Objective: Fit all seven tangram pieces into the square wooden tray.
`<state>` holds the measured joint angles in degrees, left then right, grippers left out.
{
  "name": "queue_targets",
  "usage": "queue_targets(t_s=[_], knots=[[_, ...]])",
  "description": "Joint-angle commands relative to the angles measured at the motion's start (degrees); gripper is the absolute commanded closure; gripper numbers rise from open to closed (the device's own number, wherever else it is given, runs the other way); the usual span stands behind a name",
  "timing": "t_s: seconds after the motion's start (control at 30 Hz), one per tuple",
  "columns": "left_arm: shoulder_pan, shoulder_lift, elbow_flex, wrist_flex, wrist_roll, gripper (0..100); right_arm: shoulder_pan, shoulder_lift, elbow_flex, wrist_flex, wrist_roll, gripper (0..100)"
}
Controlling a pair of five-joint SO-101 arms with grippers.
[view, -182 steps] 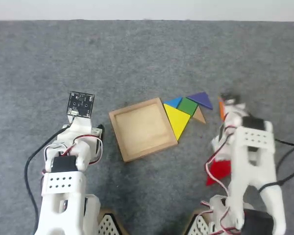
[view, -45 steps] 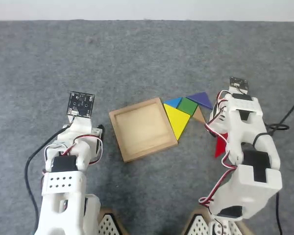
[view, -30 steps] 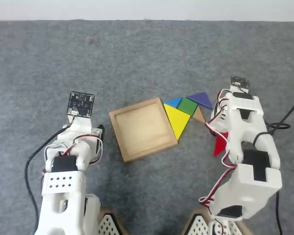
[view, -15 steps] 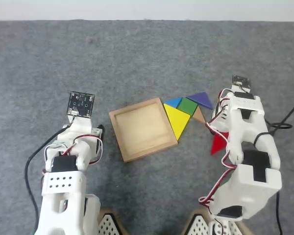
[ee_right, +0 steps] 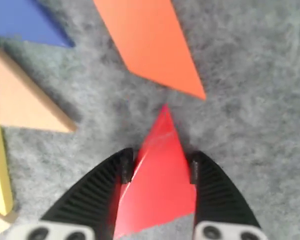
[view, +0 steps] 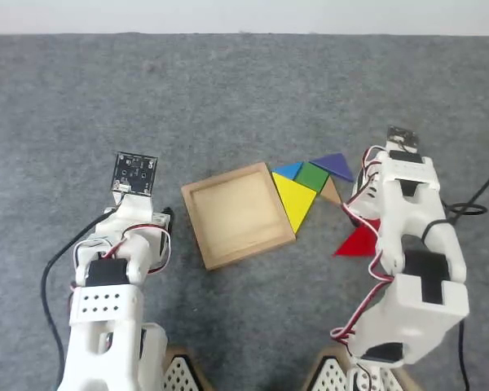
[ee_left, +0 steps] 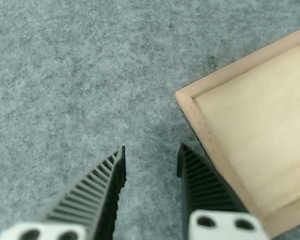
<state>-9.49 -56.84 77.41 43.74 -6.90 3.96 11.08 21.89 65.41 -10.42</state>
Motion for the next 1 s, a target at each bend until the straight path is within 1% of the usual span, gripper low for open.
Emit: queue_targets(t_s=[0.0, 0.17, 0.3, 0.37, 0.53, 0.7, 0.73, 0.8, 0.9, 0.97], knots=[[0.44, 0.18, -0.75, 0.26, -0.18, 83, -0.48, -5.23, -2.11, 1.8, -0.79, 86.9], [0.44, 0.18, -0.75, 0.26, -0.18, 83, 0.75, -8.31, -1.14, 2.59, -0.79, 86.4], [0.44, 0.18, -0.75, 0.26, -0.18, 83, 3.82, -14.55, -0.79, 3.74, -2.81, 86.4], [0.44, 0.18, -0.75, 0.26, -0.18, 83, 4.09, -17.54, 0.18, 3.91, -3.08, 86.4], [0.44, 0.18, -0.75, 0.26, -0.18, 83, 1.98, -23.34, 5.98, 2.24, -2.73, 86.5], [0.44, 0.18, -0.75, 0.26, -0.18, 83, 0.84, -21.58, 9.05, 1.45, -0.18, 85.8], [0.53, 0.18, -0.75, 0.26, -0.18, 83, 0.22, -20.44, 9.23, 1.45, -0.35, 83.9], [0.53, 0.18, -0.75, 0.26, -0.18, 83, -0.92, -17.89, 8.79, 1.45, -2.02, 76.9], [0.53, 0.18, -0.75, 0.26, -0.18, 83, -1.45, -15.69, 7.3, 2.15, -9.58, 65.4], [0.53, 0.18, -0.75, 0.26, -0.18, 83, -1.54, -14.9, 5.71, 3.65, -15.21, 62.0]])
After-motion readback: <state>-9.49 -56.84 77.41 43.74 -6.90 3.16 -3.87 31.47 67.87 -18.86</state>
